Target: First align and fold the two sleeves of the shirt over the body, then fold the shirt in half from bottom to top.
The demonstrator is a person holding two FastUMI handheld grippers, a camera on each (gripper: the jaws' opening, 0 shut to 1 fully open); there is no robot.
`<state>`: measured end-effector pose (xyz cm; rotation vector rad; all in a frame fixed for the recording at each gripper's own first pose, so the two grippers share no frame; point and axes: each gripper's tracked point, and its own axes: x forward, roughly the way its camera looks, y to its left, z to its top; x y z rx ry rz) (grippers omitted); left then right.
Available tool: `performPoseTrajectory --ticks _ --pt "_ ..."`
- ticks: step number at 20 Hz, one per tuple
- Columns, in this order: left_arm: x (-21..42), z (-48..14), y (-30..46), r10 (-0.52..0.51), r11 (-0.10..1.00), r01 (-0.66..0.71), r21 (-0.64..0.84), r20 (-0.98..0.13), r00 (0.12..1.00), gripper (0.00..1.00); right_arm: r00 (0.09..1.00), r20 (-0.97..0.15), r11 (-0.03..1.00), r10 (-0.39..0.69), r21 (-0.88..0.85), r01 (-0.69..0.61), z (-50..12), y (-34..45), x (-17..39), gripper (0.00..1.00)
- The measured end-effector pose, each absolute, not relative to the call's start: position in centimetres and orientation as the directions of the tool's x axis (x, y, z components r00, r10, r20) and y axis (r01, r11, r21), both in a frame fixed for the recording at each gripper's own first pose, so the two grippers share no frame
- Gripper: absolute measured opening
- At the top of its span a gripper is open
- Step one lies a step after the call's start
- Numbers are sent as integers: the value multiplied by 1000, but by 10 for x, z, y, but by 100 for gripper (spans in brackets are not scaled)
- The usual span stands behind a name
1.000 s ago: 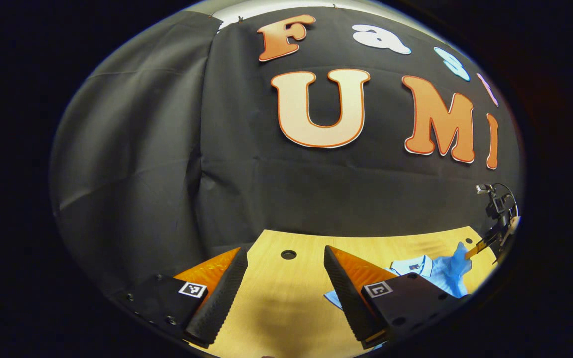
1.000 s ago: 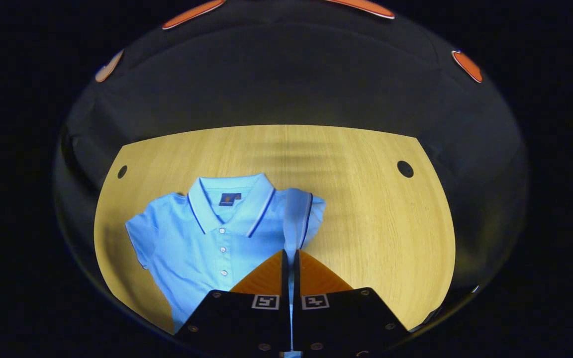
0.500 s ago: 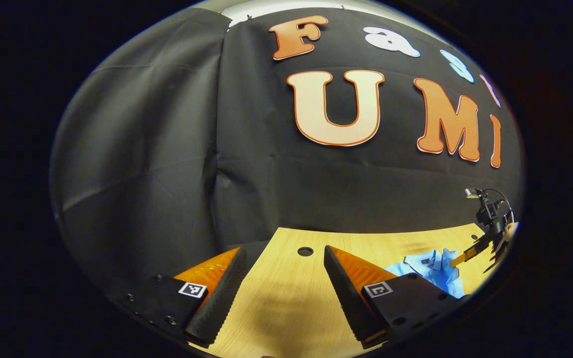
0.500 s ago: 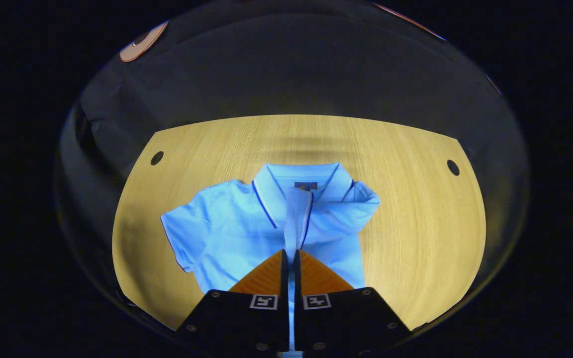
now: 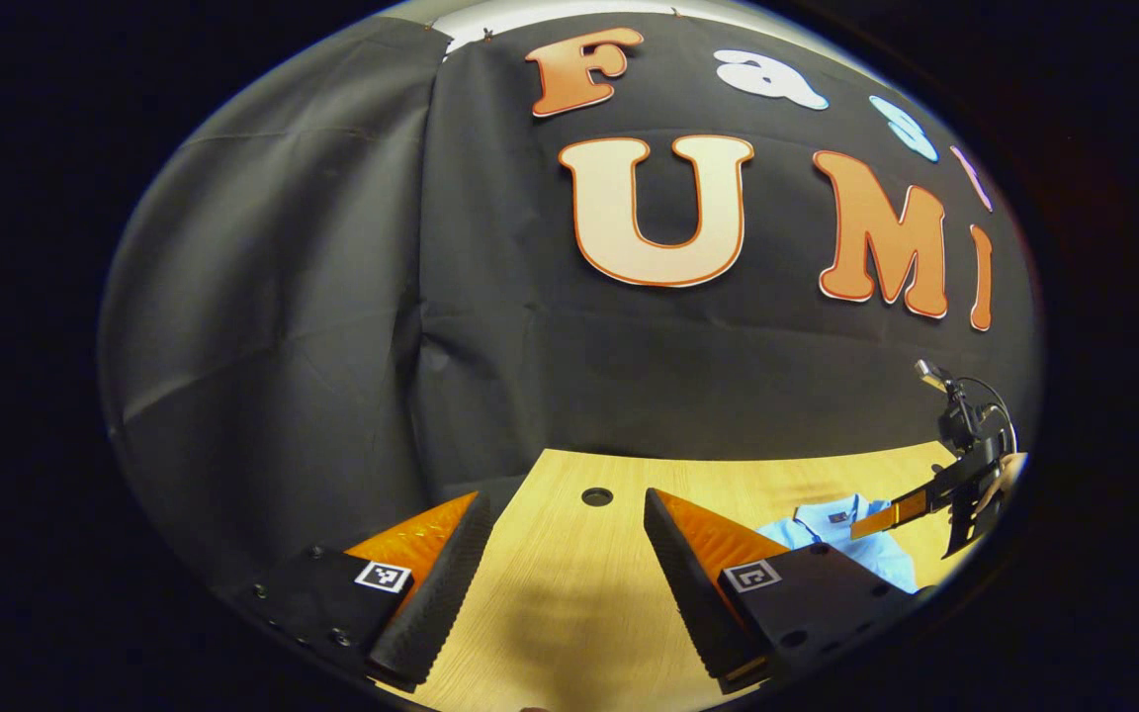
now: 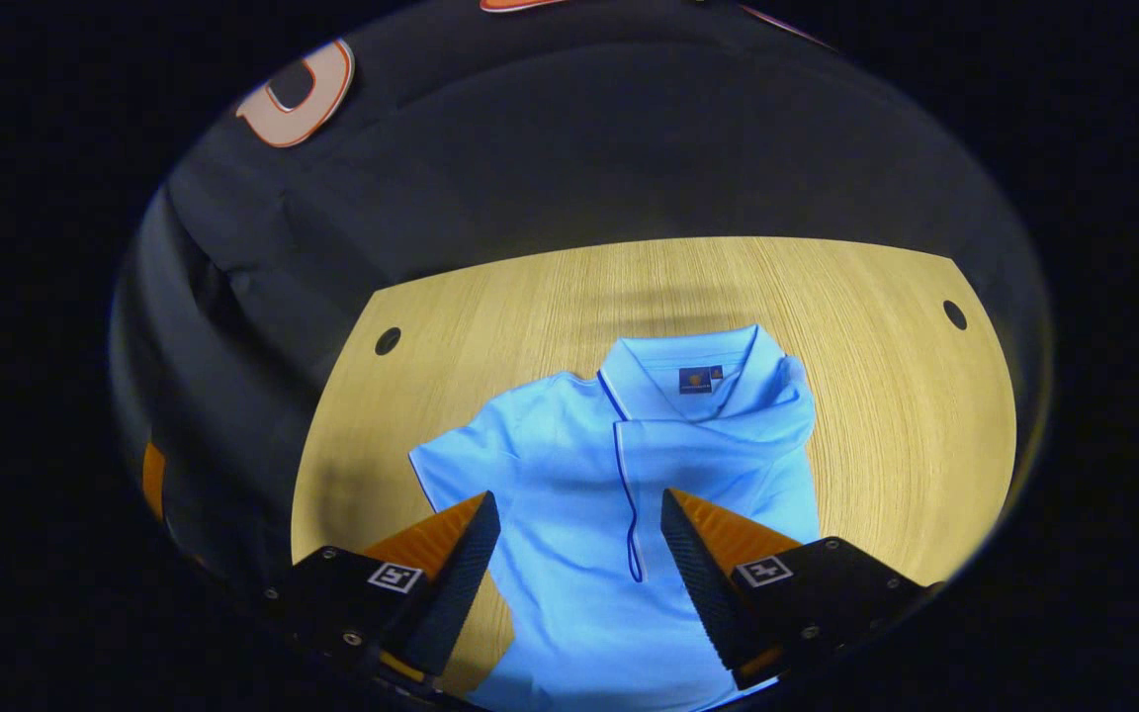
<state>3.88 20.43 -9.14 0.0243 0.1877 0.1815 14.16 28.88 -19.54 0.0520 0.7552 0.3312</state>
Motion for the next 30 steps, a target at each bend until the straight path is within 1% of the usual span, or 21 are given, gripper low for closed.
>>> performPoseTrajectory --ticks 3,5,10,13,17,18,19,24,30 --pt "46 -105 182 146 989 -148 8 -236 961 99 730 -613 952 301 152 -266 -172 274 139 99" --pt "51 -125 163 111 991 -128 -37 -304 946 100 768 -572 956 288 126 -265 -152 261 137 98" --pt "61 -175 129 37 984 -115 -138 -472 881 99 822 -486 954 298 132 -268 -117 233 118 98" --pt "75 -210 109 7 978 -126 -167 -577 817 99 841 -445 951 308 154 -267 -101 217 106 98" --pt "94 -255 83 -60 949 -181 -258 -713 698 100 834 -437 940 336 212 -268 -93 192 89 98" --pt "98 -265 78 -71 945 -194 -264 -743 666 97 834 -439 940 333 218 -261 -95 183 88 98" --pt "106 -274 74 -71 943 -208 -259 -768 636 99 834 -441 941 331 227 -253 -96 173 85 98" --pt "127 -321 54 -61 934 -278 -225 -866 497 100 831 -461 939 313 282 -197 -106 123 82 98" --pt "145 -361 45 12 942 -313 -123 -917 398 99 820 -501 942 276 310 -128 -126 65 81 99"
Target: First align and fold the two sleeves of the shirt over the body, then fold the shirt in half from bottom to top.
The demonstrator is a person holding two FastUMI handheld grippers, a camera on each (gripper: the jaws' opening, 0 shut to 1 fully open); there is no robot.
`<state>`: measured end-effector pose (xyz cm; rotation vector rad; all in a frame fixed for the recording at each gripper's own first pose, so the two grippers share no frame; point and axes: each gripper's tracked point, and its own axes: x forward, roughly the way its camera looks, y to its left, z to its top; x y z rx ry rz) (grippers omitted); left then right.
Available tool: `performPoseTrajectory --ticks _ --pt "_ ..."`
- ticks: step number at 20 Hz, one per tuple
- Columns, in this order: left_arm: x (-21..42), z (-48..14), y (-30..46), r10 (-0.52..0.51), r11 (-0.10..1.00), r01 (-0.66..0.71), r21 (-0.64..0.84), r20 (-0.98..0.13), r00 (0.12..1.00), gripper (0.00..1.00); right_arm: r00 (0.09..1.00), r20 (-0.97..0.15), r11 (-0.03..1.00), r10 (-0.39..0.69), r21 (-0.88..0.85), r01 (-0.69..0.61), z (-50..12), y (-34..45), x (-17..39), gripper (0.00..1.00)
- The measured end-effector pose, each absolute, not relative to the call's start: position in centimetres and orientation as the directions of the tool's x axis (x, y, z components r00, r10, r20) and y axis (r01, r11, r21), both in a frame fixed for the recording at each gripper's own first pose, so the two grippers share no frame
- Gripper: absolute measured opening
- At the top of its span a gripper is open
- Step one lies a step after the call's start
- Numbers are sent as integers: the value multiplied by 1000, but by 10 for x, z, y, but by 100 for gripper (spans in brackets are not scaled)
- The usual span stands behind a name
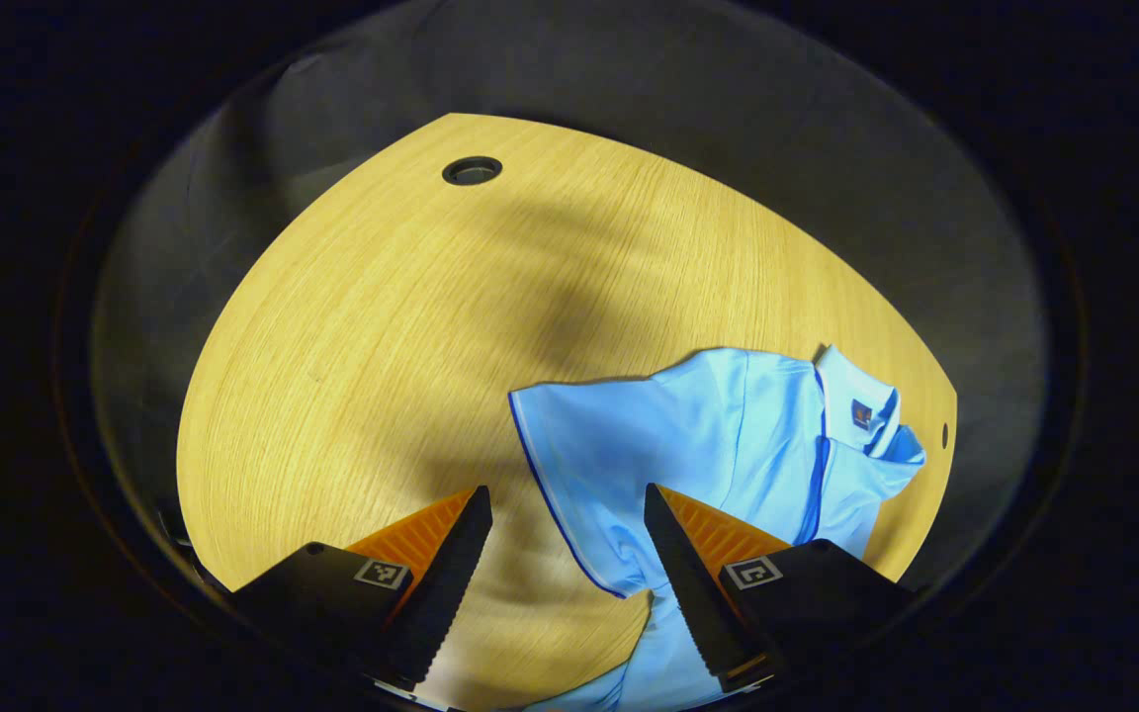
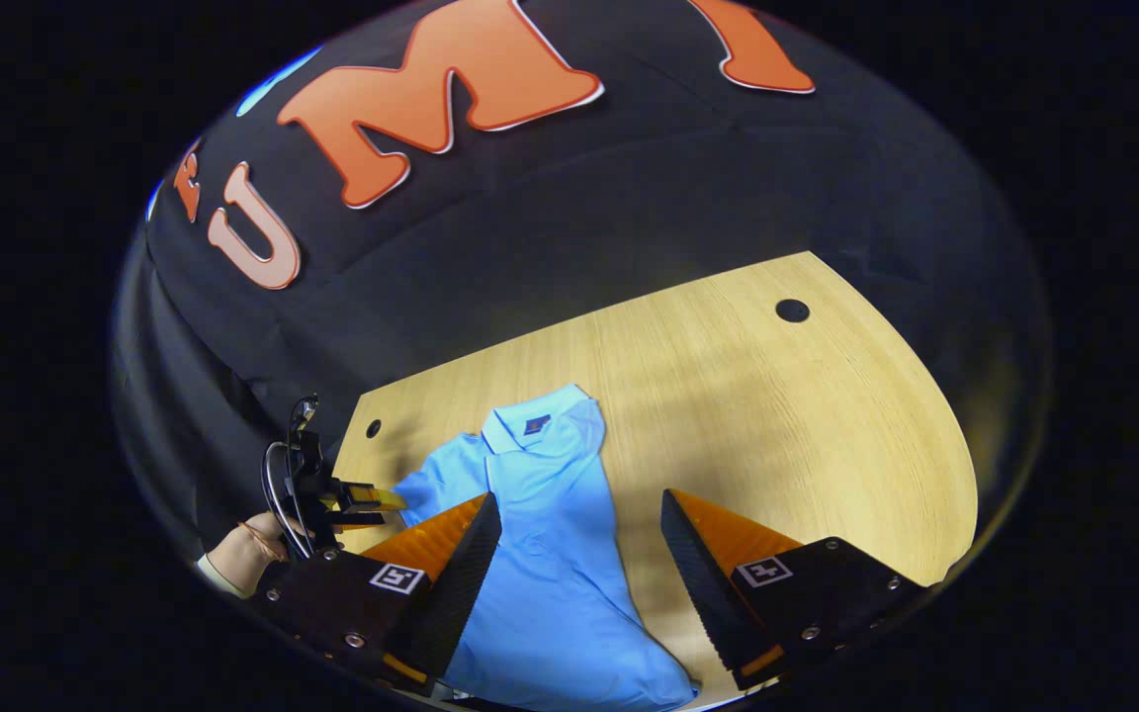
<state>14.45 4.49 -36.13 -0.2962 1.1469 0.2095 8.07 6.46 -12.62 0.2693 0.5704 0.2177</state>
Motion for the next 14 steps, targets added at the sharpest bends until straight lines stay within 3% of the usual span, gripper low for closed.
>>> performPoseTrajectory --ticks 6,7,11,12,14 --pt "142 -375 49 95 939 -343 -31 -933 346 99 824 -510 942 247 326 -80 -136 30 89 99" --pt "143 -375 51 114 939 -343 -10 -934 339 95 823 -510 941 248 330 -79 -135 28 88 98" --pt "149 -373 38 97 952 -306 -17 -930 353 43 821 -513 939 252 334 -79 -138 25 88 98" --pt "151 -376 34 100 950 -312 -17 -930 355 22 819 -514 939 255 334 -83 -138 26 86 99" --pt "147 -373 29 80 957 -289 -26 -934 348 10 818 -514 940 258 329 -89 -138 26 85 99"
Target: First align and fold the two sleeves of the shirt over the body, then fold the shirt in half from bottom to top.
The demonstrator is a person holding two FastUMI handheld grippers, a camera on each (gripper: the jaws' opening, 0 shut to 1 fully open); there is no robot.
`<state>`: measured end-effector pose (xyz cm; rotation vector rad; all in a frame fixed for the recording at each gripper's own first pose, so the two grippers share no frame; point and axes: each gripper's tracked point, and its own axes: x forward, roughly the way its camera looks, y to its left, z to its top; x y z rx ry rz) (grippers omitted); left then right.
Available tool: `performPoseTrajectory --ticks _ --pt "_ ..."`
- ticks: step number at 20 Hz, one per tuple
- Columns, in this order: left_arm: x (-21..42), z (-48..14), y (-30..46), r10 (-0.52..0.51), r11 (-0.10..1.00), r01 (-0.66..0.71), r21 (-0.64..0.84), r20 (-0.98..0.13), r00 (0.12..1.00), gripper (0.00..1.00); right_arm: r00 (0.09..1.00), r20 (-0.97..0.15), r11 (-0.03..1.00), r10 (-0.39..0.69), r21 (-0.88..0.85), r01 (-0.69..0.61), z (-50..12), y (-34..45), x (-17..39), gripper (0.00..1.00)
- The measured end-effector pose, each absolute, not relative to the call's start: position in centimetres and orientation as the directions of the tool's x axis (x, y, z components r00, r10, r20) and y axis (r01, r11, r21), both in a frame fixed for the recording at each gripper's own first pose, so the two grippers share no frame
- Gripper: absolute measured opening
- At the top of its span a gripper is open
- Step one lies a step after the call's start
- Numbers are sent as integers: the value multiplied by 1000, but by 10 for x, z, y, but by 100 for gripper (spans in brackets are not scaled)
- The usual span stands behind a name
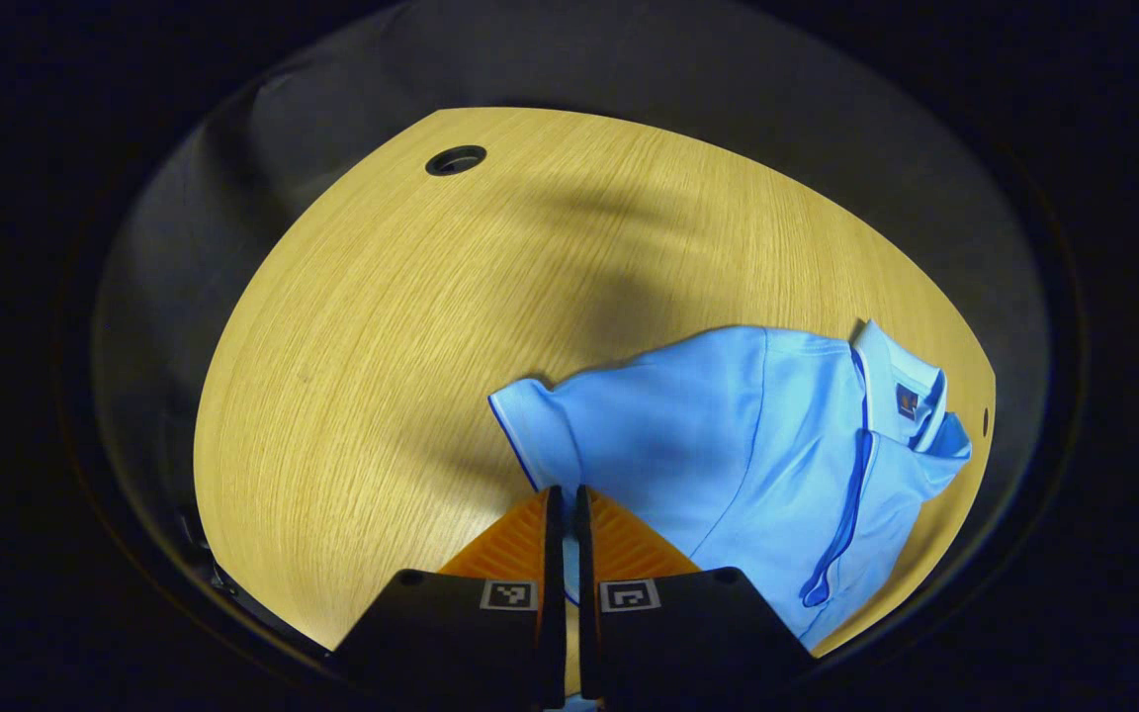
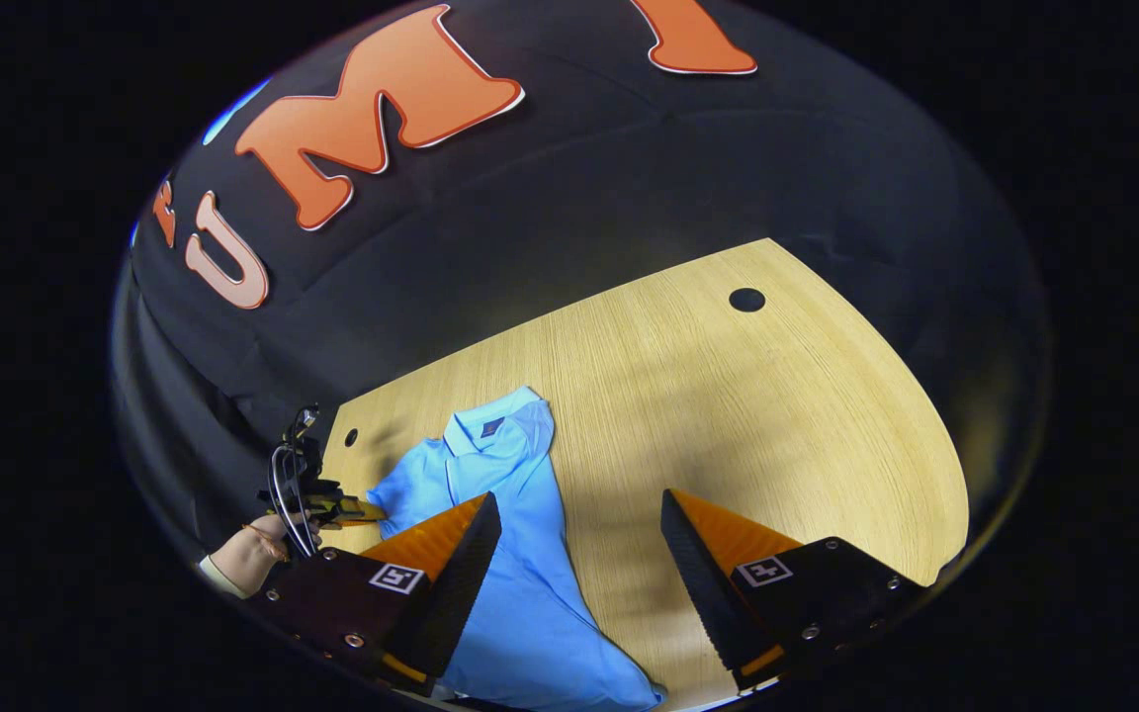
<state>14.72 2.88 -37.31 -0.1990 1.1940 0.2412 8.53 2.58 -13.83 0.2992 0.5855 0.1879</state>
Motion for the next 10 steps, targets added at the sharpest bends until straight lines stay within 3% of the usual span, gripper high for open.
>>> performPoseTrajectory --ticks 5,10 --pt "151 -336 21 67 967 -252 -45 -905 420 10 830 -501 947 243 308 -91 -136 19 83 99" --pt "160 -273 -35 -33 981 -142 -129 -842 539 9 843 -484 950 236 296 -96 -132 14 78 99"
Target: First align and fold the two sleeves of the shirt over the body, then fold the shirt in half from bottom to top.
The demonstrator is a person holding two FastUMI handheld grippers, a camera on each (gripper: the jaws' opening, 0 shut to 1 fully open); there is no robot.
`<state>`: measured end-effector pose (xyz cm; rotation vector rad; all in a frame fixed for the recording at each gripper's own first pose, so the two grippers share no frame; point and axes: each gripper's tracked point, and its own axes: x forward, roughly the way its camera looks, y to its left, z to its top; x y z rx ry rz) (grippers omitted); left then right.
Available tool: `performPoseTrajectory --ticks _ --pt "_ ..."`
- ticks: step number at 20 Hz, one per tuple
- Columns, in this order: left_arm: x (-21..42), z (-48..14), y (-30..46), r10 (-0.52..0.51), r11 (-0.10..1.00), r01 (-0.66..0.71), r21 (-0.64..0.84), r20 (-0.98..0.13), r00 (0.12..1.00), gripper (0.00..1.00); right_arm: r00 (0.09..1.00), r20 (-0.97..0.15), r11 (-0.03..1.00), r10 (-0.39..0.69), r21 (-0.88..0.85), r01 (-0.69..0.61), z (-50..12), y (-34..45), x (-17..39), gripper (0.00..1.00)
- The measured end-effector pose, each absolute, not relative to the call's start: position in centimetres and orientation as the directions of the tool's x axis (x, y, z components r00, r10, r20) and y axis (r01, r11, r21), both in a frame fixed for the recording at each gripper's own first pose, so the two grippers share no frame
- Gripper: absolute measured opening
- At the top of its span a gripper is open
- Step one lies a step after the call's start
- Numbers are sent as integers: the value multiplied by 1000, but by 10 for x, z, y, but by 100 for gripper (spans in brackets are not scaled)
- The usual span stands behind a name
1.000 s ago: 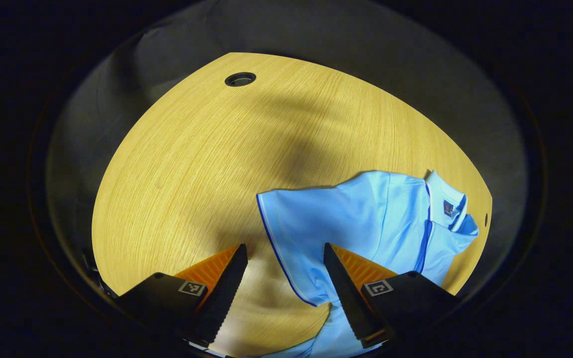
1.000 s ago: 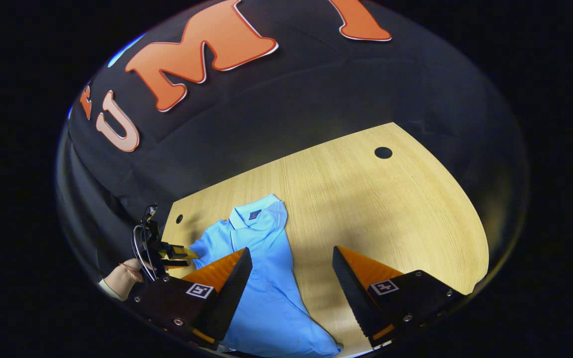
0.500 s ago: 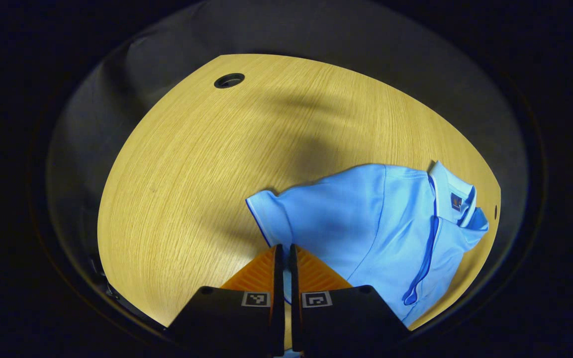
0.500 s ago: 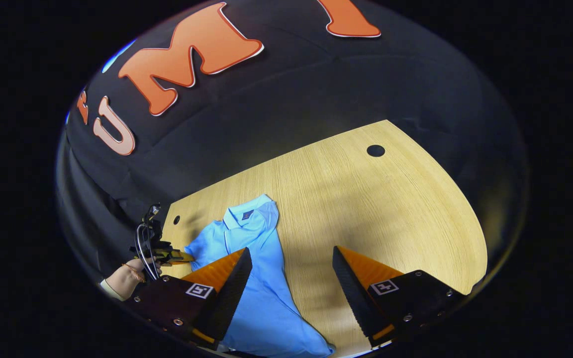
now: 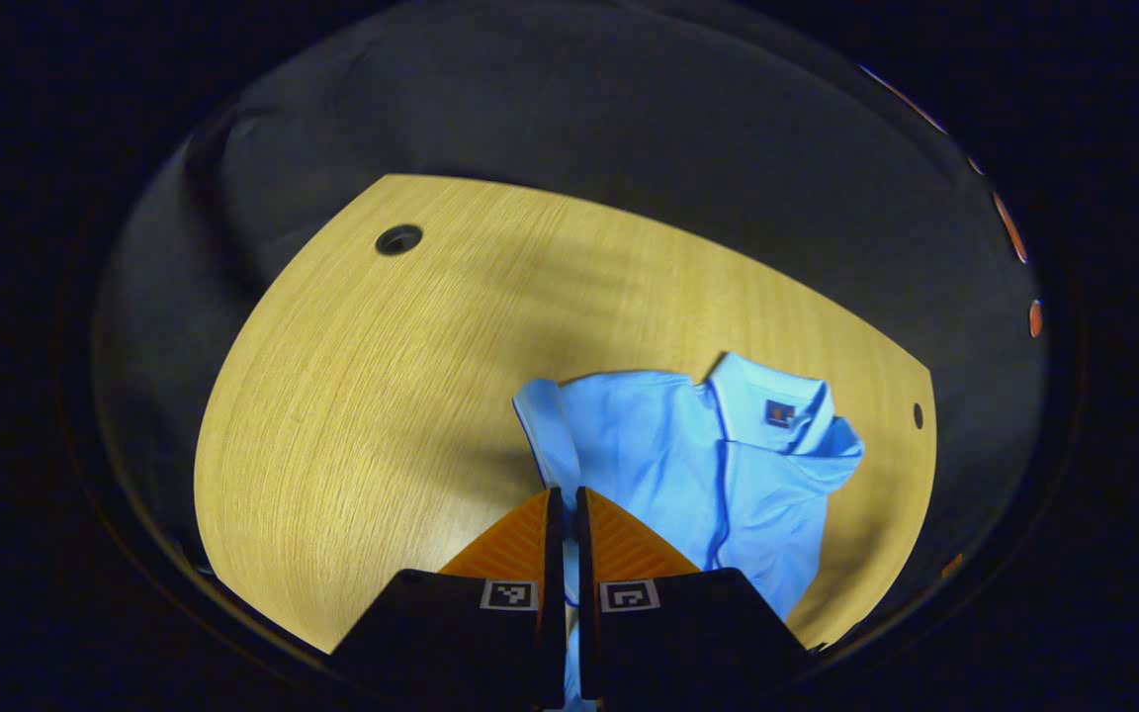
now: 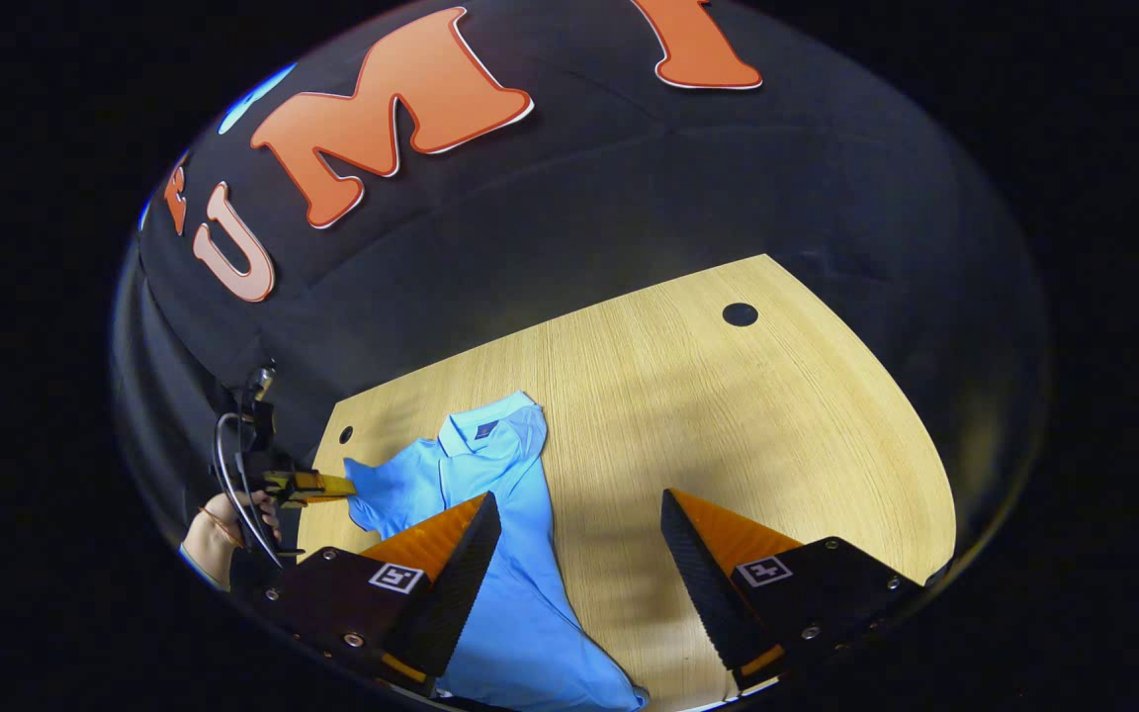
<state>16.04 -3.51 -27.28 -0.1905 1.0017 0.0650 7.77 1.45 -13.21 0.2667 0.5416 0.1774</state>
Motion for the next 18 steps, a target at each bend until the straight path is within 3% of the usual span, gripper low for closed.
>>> performPoseTrajectory --ticks 6,18 --pt "162 -238 -128 -152 988 70 -136 -802 578 9 853 -467 946 235 312 -90 -127 2 66 99" --pt "157 -269 -265 -240 946 310 -89 -836 493 10 857 -491 936 159 350 26 -150 -61 43 98"
